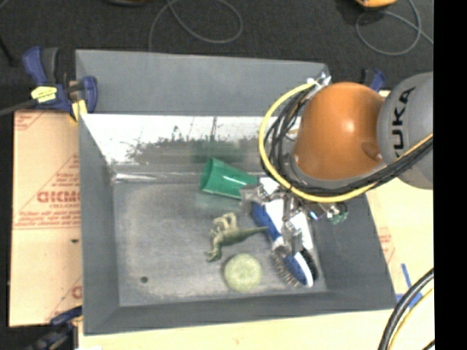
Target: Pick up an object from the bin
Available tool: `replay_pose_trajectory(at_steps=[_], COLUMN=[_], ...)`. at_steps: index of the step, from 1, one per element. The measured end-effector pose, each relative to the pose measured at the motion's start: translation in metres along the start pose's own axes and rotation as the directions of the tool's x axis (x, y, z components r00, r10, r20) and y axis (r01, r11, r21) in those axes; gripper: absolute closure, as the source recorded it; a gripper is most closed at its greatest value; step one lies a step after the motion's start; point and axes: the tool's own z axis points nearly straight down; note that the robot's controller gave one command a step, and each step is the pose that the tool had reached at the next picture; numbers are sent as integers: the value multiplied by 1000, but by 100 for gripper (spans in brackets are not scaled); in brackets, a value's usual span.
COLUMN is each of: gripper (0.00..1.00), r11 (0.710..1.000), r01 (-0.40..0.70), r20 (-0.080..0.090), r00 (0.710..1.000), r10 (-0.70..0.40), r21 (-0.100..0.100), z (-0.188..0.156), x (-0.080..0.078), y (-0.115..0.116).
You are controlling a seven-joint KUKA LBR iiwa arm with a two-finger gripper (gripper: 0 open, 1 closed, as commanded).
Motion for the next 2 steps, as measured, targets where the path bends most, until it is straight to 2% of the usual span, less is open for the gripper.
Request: replay_pose_trajectory(at_steps=[1, 2], gripper=[0, 100], r11=[983, 945], r01=[186, 328], r20=[0, -4], r00=[983, 945], r10=[-186, -328], r21=[2, -3], z=[44, 118], x=[-5, 29], y=[26, 26])
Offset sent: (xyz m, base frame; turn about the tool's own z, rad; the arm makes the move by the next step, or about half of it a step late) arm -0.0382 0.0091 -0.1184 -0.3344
